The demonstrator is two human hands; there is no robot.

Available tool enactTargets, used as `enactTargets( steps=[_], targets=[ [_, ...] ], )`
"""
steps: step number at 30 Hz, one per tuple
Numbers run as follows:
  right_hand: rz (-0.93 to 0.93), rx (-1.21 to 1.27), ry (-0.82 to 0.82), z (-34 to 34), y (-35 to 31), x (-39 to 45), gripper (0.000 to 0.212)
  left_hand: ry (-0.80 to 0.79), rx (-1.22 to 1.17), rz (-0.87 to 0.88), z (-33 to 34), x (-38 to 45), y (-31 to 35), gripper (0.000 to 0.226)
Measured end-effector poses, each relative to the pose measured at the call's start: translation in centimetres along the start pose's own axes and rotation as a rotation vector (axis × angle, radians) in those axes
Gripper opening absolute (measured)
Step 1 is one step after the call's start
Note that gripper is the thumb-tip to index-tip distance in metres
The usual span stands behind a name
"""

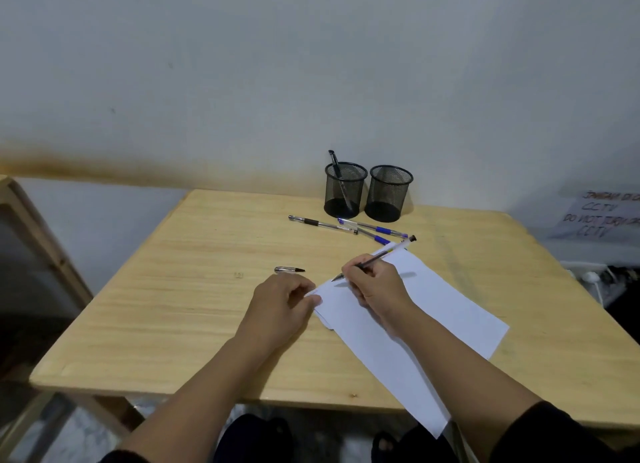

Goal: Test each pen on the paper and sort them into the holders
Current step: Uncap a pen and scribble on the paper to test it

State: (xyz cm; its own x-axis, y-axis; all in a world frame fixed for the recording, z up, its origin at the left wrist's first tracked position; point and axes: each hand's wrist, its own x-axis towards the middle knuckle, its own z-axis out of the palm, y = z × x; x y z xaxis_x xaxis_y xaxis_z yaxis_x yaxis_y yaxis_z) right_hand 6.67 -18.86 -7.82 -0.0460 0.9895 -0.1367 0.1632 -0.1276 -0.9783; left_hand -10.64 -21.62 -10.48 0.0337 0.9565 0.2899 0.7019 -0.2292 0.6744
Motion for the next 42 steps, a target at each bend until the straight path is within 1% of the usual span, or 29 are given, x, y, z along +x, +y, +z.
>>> enactTargets(
  steps=[3,9,14,21,24,42],
  targets=[
    [-0.02,0.011,-0.039,0.9,0.0,0.3,0.013,0.006,0.046,0.047,0.1,0.0,-0.2,0.019],
    [-0.178,-0.29,0.017,2.1,0.3,1.4,0.018,0.028,0.051,0.063,0.5,0.1,-0.6,0.02],
    [-0.247,-0.361,0.016,2.4,1.1,1.6,0.016,0.043,0.053,0.074,0.5,0.1,-0.6,0.019],
    [-0.274,-0.362,0.008,2.4,1.2,1.6,0.016,0.045,0.065,0.078,0.6,0.0,-0.5,0.019],
    [-0.266,-0.372,-0.006,2.4,1.1,1.5,0.014,0.045,0.069,0.073,0.5,0.0,-0.5,0.02],
    [-0.298,-0.395,0.055,2.5,0.9,1.4,0.011,0.036,0.074,0.057,0.5,0.0,-0.4,0.02]
  ],
)
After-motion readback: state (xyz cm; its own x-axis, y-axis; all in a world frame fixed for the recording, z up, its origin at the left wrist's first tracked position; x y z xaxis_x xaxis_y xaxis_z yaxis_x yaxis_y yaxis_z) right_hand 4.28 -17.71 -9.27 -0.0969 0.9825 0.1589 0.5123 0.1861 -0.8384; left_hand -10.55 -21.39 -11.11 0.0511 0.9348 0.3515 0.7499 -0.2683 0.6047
